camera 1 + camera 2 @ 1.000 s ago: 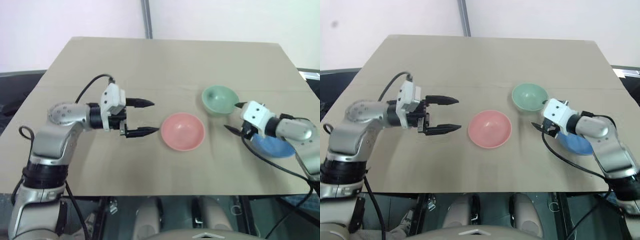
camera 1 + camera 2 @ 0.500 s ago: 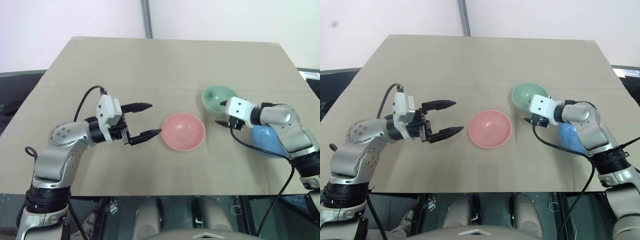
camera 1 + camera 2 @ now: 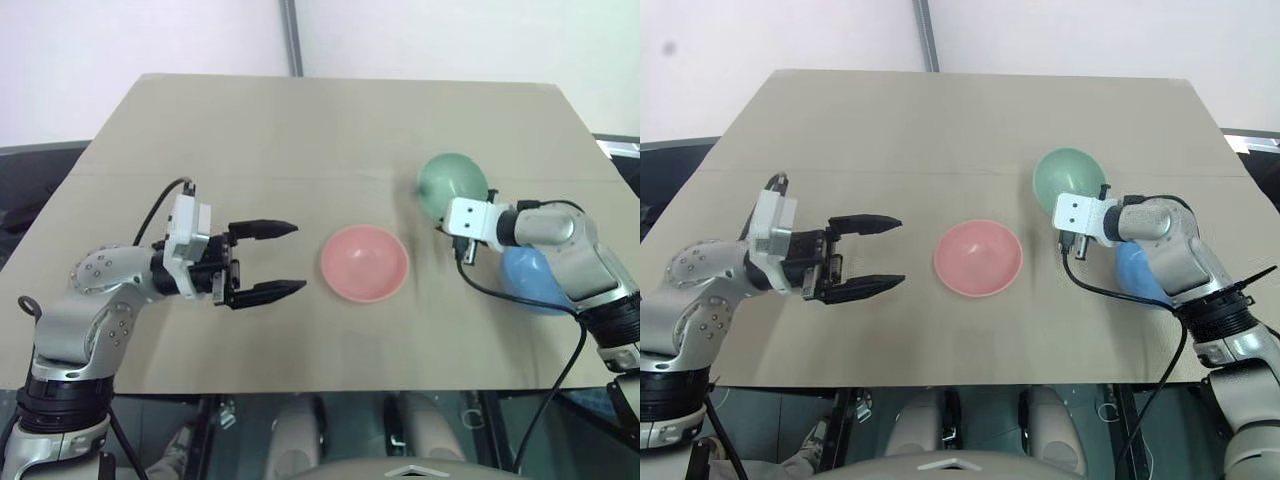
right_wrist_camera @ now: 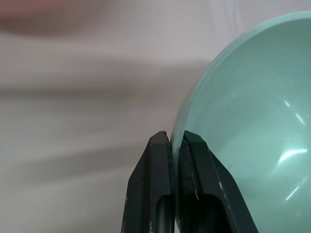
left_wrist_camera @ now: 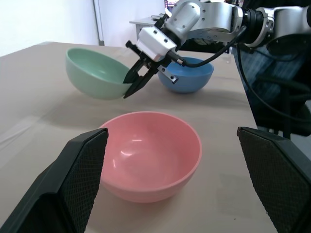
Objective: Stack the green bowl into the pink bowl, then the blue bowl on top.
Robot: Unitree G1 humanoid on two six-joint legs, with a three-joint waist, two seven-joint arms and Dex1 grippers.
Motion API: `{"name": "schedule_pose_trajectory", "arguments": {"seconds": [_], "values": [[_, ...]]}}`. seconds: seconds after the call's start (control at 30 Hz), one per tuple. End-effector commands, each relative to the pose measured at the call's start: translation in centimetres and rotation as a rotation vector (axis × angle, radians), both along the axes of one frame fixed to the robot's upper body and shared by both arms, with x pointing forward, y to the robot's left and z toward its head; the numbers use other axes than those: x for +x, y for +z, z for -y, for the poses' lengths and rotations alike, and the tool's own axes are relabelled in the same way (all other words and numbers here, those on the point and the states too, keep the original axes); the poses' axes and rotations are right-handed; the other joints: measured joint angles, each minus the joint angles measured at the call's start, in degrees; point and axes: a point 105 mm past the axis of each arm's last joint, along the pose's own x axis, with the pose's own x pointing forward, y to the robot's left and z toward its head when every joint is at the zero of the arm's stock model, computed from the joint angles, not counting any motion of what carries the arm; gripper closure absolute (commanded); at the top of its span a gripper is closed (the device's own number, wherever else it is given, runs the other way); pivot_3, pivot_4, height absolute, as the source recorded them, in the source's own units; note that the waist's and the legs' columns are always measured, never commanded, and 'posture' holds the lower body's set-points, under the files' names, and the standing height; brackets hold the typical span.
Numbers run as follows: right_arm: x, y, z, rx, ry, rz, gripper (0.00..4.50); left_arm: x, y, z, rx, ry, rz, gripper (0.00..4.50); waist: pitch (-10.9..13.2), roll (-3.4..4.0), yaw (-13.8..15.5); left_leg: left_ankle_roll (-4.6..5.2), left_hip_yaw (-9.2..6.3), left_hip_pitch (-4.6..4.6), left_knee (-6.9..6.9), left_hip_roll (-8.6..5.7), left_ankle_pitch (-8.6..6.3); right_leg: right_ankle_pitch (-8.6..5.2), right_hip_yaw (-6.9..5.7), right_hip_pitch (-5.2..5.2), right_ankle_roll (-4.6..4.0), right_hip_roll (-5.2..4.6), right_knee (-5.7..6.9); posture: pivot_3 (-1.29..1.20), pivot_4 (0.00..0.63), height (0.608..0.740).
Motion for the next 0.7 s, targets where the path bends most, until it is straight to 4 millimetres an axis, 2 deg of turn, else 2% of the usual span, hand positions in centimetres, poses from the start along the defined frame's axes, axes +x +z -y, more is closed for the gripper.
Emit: {"name": "schedule_pose_trajectory", "arguments": {"seconds": [0.03, 0.13, 0.23, 0.33, 0.4, 0.5, 0.53, 0.63, 0.7], "values": [[-3.2, 4.3, -2.3, 0.121, 0.126, 0.020, 4.47, 0.5, 0.4, -2.2, -0.033, 0.061, 0.004, 0.00, 0.0, 0.01, 0.0, 0.00, 0.00, -0.01, -0.01, 0.00, 0.00, 0.00, 0.00, -0.02, 0.00, 0.00, 0.01, 0.00, 0.150, 0.740], [-6.5, 5.6, -5.2, 0.181, 0.285, -0.039, 4.47, 1.4, -0.9, -4.4, -0.017, 0.136, -0.027, 0.00, 0.0, 0.02, -0.1, 0.00, 0.02, 0.00, -0.04, 0.01, -0.01, 0.00, 0.00, -0.05, -0.01, 0.01, 0.01, 0.00, 0.150, 0.740], [-8.5, 5.2, -7.3, 0.169, 0.408, -0.118, 4.47, 2.2, -1.8, -5.7, -0.008, 0.178, -0.040, 0.00, 0.0, 0.00, 0.0, 0.16, 0.06, 0.01, -0.04, 0.03, -0.10, -0.01, 0.01, -0.07, -0.03, 0.01, 0.04, 0.00, 0.150, 0.740], [-8.8, 3.7, -9.8, 0.170, 0.456, -0.150, 3.36, 2.7, -2.2, -5.7, -0.005, 0.173, -0.038, 0.00, 0.0, -0.05, 0.0, 0.21, 0.08, 0.01, 0.00, 0.03, -0.13, -0.10, 0.01, -0.06, -0.19, -0.01, 0.06, 0.00, 0.150, 0.740], [-8.2, 3.3, -10.4, 0.166, 0.443, -0.110, 2.30, 2.9, -2.2, -5.3, -0.008, 0.158, -0.030, 0.00, 0.0, -0.06, 0.2, 0.21, 0.07, 0.00, 0.03, 0.03, -0.13, -0.10, 0.01, -0.08, -0.21, -0.01, 0.12, 0.00, 0.150, 0.740], [-7.1, 4.6, -9.8, 0.209, 0.369, -0.003, 0.99, 3.0, -2.0, -4.9, -0.015, 0.145, -0.023, 0.00, 0.0, -0.06, 0.4, 0.20, 0.07, -0.09, 0.06, -0.01, -0.12, -0.10, -0.01, -0.12, -0.20, -0.06, 0.12, 0.00, 0.150, 0.740], [-7.1, 5.2, -9.1, 0.231, 0.343, 0.006, 0.76, 3.1, -2.0, -4.8, -0.015, 0.140, -0.021, 0.00, 0.0, -0.06, 0.4, 0.12, 0.09, -0.10, 0.06, -0.01, -0.07, -0.10, 0.00, -0.13, -0.20, -0.08, 0.11, 0.00, 0.150, 0.740], [-7.2, 6.7, -6.6, 0.282, 0.240, 0.019, 0.76, 3.2, -2.0, -4.2, -0.028, 0.125, -0.015, 0.00, 0.0, -0.06, 0.7, 0.03, 0.09, -0.19, 0.06, -0.01, -0.02, -0.09, -0.01, -0.21, -0.19, -0.07, 0.12, 0.00, 0.150, 0.740], [-8.0, 7.0, -4.3, 0.284, 0.153, -0.006, 0.76, 3.3, -1.9, -3.6, -0.040, 0.111, -0.013, 0.00, 0.0, -0.06, 1.0, 0.03, 0.08, -0.23, 0.05, -0.01, -0.02, -0.05, -0.01, -0.25, -0.11, -0.07, 0.12, 0.00, 0.150, 0.740]]}}
